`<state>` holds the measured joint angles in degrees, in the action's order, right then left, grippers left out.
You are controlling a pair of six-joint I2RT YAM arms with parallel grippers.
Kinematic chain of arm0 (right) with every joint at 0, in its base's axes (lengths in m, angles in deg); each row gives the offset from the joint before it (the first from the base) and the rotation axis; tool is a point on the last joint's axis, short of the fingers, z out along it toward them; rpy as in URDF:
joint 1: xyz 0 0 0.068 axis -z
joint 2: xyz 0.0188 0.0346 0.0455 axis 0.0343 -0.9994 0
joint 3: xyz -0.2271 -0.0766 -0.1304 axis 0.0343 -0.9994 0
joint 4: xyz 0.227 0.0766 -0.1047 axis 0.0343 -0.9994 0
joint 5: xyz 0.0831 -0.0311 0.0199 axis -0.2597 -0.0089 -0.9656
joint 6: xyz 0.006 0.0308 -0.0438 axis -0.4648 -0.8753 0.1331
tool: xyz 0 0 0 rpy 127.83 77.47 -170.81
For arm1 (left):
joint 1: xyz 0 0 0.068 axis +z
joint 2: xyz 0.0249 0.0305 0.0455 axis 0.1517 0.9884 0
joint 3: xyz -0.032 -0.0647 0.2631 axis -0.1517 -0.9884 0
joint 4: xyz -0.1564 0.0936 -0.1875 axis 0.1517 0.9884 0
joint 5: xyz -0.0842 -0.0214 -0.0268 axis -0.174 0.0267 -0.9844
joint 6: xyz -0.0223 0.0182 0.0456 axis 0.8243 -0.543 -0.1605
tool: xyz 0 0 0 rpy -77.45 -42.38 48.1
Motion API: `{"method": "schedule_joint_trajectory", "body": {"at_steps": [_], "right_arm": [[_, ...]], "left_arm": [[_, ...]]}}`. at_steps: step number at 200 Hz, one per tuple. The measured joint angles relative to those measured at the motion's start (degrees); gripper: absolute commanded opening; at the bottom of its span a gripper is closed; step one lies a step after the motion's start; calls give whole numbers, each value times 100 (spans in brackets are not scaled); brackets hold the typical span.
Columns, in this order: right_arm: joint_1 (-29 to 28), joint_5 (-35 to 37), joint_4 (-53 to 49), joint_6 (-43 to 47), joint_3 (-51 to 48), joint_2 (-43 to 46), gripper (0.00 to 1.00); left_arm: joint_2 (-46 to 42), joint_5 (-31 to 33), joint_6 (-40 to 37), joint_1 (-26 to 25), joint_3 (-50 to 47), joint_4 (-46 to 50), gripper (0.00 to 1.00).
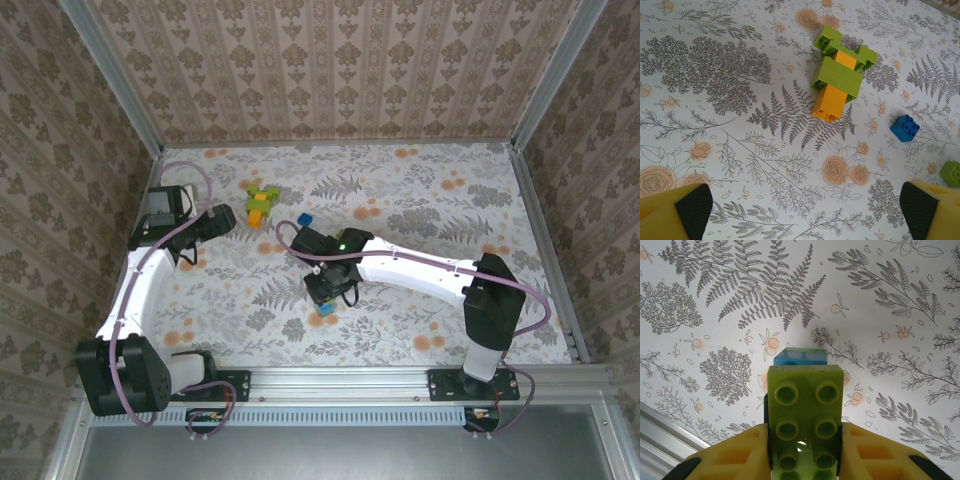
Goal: Assemble a carrot with lego
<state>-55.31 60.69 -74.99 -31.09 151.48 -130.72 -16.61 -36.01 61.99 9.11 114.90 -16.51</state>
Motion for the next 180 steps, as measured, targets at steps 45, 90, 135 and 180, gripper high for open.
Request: {"method": "schedule_joint_trajectory", "body": {"at_steps": [45, 90, 135, 180], "right_arm": [[-2, -50, -122, -17, 42, -22, 32], [-39, -52, -142, -50, 109, -85, 32], [-76, -70, -236, -103, 280, -214, 32], [-122, -9, -361, -197, 415, -319, 32]], "left_arm": [[0, 0, 0, 0, 0, 0, 100], [0, -2, 0, 0, 0, 0, 100], [0, -2, 0, 0, 0, 0, 100], [0, -2, 0, 0, 0, 0, 100]]}}
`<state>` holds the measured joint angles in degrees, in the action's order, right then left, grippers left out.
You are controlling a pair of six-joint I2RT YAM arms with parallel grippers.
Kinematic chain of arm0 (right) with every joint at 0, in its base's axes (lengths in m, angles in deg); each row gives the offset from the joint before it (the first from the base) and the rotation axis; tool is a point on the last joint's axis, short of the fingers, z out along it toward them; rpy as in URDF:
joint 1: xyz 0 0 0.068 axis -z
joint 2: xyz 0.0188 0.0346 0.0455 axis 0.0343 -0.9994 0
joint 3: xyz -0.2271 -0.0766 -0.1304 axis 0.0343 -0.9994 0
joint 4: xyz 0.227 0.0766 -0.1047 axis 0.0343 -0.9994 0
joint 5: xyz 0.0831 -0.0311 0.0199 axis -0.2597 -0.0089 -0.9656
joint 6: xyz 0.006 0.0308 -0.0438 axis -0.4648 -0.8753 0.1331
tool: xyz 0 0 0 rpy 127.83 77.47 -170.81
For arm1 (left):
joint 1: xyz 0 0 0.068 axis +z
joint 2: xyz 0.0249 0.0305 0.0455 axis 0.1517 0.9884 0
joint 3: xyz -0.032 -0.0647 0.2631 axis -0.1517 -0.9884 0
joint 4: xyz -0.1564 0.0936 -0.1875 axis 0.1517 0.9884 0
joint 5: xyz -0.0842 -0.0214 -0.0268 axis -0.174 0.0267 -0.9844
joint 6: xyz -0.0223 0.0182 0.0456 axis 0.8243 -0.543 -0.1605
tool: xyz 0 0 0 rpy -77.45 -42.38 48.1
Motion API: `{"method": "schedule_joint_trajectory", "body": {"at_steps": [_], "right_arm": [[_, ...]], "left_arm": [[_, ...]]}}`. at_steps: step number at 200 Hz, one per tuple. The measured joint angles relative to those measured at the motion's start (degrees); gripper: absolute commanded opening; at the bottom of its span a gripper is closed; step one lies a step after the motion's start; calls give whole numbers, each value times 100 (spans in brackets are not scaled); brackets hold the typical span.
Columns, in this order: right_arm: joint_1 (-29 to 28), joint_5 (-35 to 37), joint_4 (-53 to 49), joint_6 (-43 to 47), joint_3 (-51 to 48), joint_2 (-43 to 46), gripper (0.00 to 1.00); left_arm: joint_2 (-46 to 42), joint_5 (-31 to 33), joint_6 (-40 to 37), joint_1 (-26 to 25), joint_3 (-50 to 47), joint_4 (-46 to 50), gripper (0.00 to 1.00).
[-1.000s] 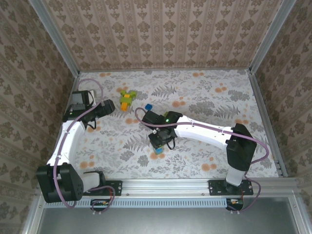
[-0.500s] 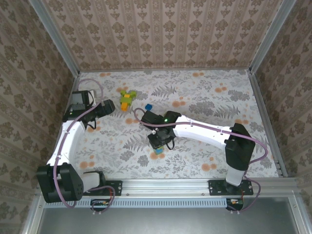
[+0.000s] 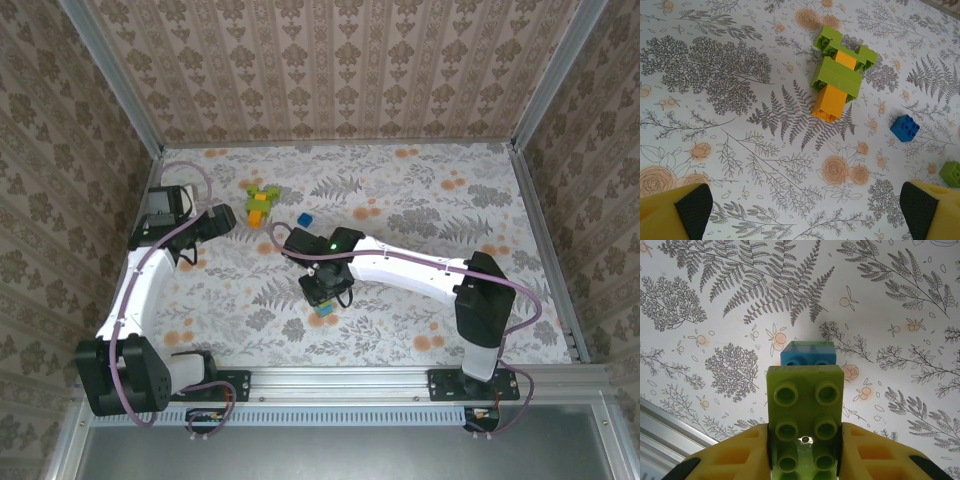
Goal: Assemble a carrot with lego
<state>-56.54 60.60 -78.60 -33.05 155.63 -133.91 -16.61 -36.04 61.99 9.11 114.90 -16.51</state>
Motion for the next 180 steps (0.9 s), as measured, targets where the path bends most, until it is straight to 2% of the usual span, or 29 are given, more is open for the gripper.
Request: {"method": "schedule_joint_trajectory", "body": {"at_steps": [132, 154, 180], "right_arm": [[-155, 299, -398, 103, 374, -378, 29], [-155, 286, -435, 293, 433, -409, 30], [-155, 254, -525, 931, 568, -492, 33]], "left_arm": [[0, 0, 0, 0, 0, -2, 100], [0, 0, 0, 0, 0, 0, 100], [0, 0, 0, 0, 0, -2, 100]]}}
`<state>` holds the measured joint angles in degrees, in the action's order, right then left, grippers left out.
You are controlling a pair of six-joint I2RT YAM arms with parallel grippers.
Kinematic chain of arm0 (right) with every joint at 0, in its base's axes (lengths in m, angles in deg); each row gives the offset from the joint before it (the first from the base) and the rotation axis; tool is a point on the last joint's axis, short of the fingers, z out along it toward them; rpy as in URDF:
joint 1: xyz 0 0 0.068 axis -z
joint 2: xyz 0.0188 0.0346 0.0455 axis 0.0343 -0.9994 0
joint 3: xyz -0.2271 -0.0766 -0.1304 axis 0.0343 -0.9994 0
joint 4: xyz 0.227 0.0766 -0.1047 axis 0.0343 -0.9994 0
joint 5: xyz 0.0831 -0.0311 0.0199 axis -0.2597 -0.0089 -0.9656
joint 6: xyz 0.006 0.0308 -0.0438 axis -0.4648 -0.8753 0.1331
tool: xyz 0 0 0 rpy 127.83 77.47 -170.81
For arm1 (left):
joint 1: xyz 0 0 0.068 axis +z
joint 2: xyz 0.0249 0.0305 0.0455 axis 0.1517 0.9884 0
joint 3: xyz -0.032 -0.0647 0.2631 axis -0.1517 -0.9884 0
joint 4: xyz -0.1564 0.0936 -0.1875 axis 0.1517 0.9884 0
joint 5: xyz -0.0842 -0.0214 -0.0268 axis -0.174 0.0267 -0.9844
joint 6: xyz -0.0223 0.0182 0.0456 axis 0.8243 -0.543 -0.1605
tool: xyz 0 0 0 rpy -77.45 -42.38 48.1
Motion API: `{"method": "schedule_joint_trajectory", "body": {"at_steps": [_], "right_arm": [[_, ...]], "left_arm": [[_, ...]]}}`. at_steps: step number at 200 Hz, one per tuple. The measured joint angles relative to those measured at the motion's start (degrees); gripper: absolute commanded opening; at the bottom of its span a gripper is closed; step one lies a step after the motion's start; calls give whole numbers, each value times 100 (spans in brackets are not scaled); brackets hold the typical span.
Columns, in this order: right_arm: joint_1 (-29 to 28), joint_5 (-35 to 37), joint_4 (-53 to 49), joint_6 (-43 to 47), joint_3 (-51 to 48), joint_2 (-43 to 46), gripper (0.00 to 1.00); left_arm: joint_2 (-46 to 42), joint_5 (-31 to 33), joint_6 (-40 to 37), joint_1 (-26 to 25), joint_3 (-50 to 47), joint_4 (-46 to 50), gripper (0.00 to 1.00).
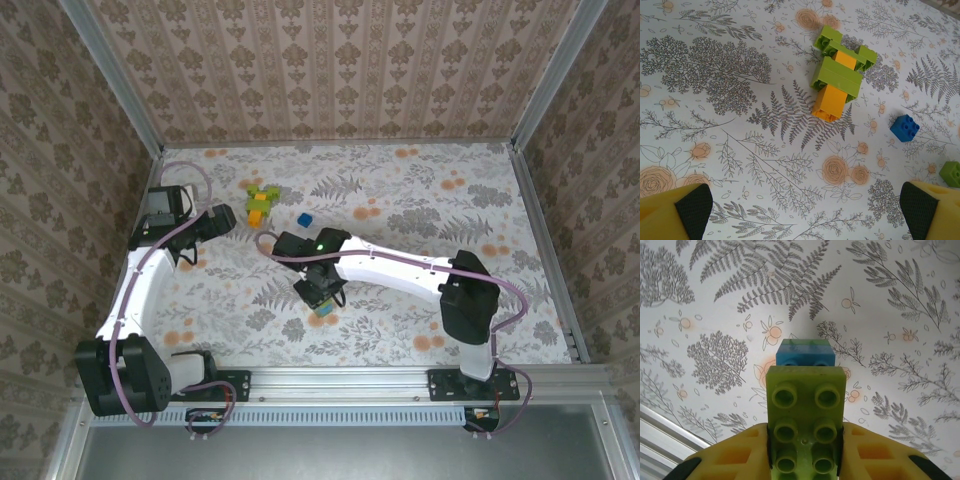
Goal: Assemble a carrot with lego
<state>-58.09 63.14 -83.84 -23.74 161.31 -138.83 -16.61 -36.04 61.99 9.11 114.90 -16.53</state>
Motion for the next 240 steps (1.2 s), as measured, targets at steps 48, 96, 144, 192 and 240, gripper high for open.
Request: {"method": "schedule_joint_trajectory", "body": {"at_steps": [48, 96, 144, 192, 240], "right_arm": [[37, -227, -98, 1644, 118, -68, 37], [42, -334, -356, 3143, 297, -188, 39], [42, -332, -778, 3967, 590, -411, 47], [42, -367, -881, 4446, 590, -415, 53], [42, -420, -787, 4605, 586, -409, 66]], "left_arm": [[0, 0, 0, 0, 0, 2, 100], [0, -2, 0, 0, 0, 2, 100], [4, -2, 0, 0, 0, 0, 100], [39, -2, 0, 0, 0, 0, 100], [39, -2, 0, 0, 0, 0, 100]]}}
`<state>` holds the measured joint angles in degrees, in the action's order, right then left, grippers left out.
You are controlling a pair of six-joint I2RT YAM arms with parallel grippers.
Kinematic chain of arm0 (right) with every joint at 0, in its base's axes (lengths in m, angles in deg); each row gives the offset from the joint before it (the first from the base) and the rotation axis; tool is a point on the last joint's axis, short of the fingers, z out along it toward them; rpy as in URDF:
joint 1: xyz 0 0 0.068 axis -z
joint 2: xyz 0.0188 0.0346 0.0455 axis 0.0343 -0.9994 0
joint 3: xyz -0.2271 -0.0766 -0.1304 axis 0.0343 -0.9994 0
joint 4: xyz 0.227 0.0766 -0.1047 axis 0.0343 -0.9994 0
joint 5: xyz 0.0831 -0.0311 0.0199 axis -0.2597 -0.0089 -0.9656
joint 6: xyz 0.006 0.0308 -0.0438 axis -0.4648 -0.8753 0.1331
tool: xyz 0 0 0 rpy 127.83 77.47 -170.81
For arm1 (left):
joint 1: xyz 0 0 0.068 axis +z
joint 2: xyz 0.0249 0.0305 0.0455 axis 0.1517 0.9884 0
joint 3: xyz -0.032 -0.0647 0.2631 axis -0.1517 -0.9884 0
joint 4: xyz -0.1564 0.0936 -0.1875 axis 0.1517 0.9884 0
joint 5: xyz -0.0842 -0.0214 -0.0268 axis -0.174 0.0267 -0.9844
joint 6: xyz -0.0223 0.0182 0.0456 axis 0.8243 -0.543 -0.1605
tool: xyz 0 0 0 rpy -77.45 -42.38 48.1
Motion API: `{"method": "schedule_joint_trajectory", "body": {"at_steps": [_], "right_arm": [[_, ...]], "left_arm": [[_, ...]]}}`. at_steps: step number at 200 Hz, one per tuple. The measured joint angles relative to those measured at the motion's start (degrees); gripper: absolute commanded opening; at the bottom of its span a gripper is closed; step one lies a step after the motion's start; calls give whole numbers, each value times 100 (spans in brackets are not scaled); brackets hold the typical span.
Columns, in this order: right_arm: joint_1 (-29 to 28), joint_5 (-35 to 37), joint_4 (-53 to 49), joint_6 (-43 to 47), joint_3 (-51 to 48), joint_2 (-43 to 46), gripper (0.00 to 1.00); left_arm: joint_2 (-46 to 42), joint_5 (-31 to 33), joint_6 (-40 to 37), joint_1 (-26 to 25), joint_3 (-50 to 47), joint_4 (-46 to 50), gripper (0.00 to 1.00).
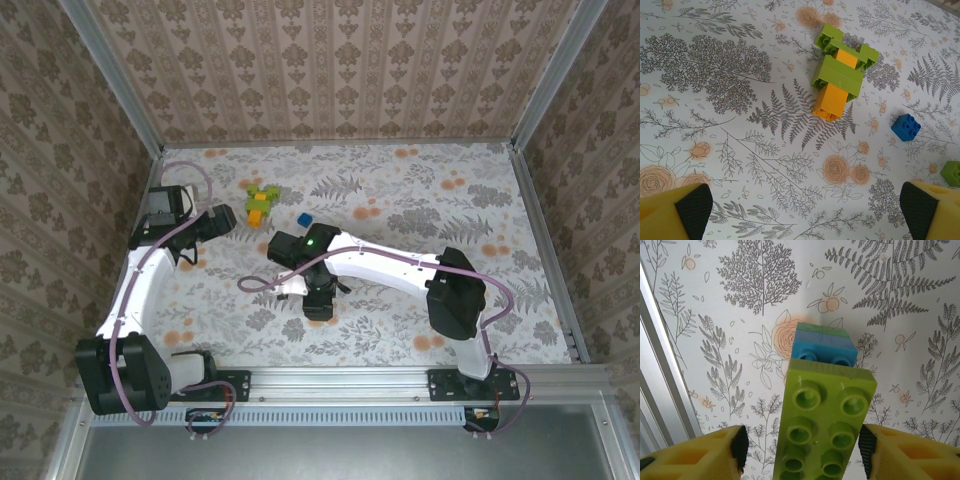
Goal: Assemble a carrot with lego
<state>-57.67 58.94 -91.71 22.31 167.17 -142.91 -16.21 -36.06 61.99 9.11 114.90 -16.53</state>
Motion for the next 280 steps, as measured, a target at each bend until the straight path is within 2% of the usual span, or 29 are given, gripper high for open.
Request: {"method": "schedule_joint_trajectory", "body": {"at_steps": [38, 70, 97, 117, 140, 194, 253, 280], "right_arm": [[50, 160, 411, -44, -125, 262, 71], [315, 479, 1088, -330, -501, 1165, 78], [1099, 800, 1766, -914, -815, 2013, 82], [1840, 999, 2227, -1325, -1010, 2151, 82], [2396, 1012, 2769, -1460, -1318, 1714, 81], [2811, 376, 3171, -1193, -1182, -293, 77], [2933, -87, 3169, -1126, -669, -612, 75], [2951, -350, 3018, -1027, -254, -859, 71]], "left_arm": [[2, 0, -2, 0, 0, 0, 100], [0, -52, -7, 0, 0, -9, 100], [-214, -297, -4, 2, -122, -229, 100], [-695, -632, 39, 2, -472, -649, 100], [-1095, -962, 144, 9, -776, -1062, 100], [-1123, -1353, 179, 48, -811, -1427, 100], [-964, -1425, 179, 83, -811, -1447, 100], [-964, -1425, 177, 83, -811, -1453, 100]]}}
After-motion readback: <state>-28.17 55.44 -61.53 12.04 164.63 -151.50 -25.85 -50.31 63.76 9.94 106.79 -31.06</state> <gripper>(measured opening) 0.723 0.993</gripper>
